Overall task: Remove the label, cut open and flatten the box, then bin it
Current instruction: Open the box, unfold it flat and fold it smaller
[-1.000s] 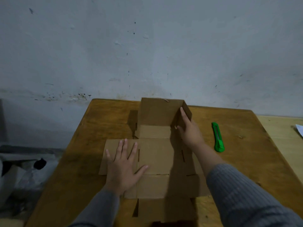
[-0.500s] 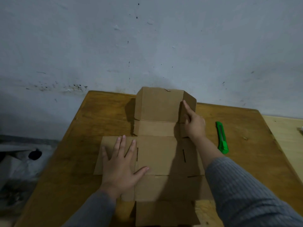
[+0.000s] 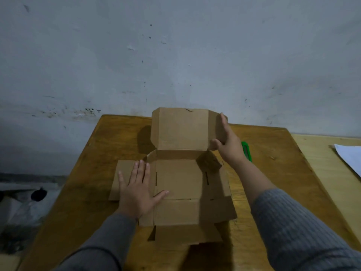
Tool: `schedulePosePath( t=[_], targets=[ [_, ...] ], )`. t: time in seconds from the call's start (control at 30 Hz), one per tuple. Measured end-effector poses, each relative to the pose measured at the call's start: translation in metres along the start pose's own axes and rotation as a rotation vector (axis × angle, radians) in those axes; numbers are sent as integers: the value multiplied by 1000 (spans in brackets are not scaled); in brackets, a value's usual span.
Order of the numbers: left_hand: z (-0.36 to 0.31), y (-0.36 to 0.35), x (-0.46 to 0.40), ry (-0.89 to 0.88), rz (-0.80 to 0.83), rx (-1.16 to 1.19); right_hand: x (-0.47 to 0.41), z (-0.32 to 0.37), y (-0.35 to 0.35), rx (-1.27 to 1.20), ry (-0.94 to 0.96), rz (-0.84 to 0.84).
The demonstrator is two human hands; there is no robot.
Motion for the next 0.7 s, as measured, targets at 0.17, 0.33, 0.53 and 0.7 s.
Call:
schedulePosePath(
  t=[0.17, 0.33, 0.53, 0.7],
  targets=[
    [0, 6, 2, 22, 118, 18, 12, -3, 1, -48, -24, 22],
    [2, 15, -10, 9, 158, -11, 17, -5, 1, -100, -45, 38],
    [0, 2, 3, 2, 159, 46, 24, -5, -1, -156, -71, 4],
    [0, 4, 26, 28, 79, 90, 30, -9, 10, -75, -75, -29]
  ],
)
Point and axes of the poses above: each hand's wrist, its own x-axis away from the middle knuckle, its own y-axis out of the back of the hand, z = x × y, the point moved 10 cm from there along -x, towards the middle knuckle, and after that the axes turned 2 degrees about -y, right-handed, at the moved point
